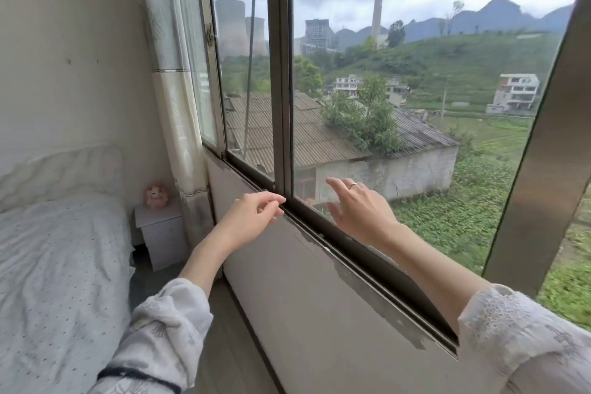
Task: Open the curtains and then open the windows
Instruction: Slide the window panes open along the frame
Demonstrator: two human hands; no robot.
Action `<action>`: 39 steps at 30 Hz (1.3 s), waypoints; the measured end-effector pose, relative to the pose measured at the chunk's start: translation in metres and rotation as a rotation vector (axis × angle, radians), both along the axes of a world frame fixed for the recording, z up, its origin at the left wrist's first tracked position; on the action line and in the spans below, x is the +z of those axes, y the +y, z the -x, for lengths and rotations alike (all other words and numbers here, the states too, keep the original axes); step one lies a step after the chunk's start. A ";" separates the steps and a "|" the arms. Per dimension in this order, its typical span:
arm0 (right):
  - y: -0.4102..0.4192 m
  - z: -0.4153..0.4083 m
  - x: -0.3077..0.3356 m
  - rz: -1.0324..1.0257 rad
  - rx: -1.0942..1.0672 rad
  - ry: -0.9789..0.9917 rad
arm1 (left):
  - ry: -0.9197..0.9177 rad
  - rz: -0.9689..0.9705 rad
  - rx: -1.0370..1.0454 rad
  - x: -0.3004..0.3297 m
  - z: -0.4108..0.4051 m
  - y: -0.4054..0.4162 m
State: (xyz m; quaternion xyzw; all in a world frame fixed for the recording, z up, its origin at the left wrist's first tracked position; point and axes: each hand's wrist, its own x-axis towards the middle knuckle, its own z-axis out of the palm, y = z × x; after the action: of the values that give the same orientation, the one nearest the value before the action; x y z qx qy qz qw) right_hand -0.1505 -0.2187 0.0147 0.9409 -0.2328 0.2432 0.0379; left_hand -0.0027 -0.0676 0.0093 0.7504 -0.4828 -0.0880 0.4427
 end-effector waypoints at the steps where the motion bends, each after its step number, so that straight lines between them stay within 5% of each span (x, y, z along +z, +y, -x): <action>1: 0.007 0.021 -0.002 0.004 -0.023 -0.028 | -0.001 -0.020 -0.030 -0.002 0.017 0.001; 7: 0.031 0.130 0.017 0.288 -0.091 -0.114 | -0.073 -0.078 -0.132 0.002 0.097 -0.008; 13: 0.027 0.209 0.045 0.485 -0.229 -0.268 | -0.194 0.073 -0.245 0.025 0.172 -0.034; 20: -0.014 0.251 0.045 0.248 -0.291 -0.467 | -0.299 -0.028 -0.334 0.034 0.236 -0.076; 28: -0.084 0.227 0.047 -0.204 0.231 -0.733 | -0.236 -0.103 -0.285 0.030 0.271 -0.138; 33: -0.113 0.204 0.035 -0.196 0.397 -0.845 | -0.615 -0.066 -0.355 0.022 0.287 -0.160; 39: -0.123 0.174 0.032 -0.175 0.457 -0.903 | -0.327 -0.020 -0.232 0.012 0.259 -0.171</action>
State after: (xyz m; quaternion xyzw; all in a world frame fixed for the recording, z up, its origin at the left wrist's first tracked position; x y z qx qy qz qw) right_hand -0.3242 -0.3420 0.0471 0.7685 -0.0337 0.6070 -0.1994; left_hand -0.2613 -0.2384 0.0215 0.6984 -0.6306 -0.0205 0.3378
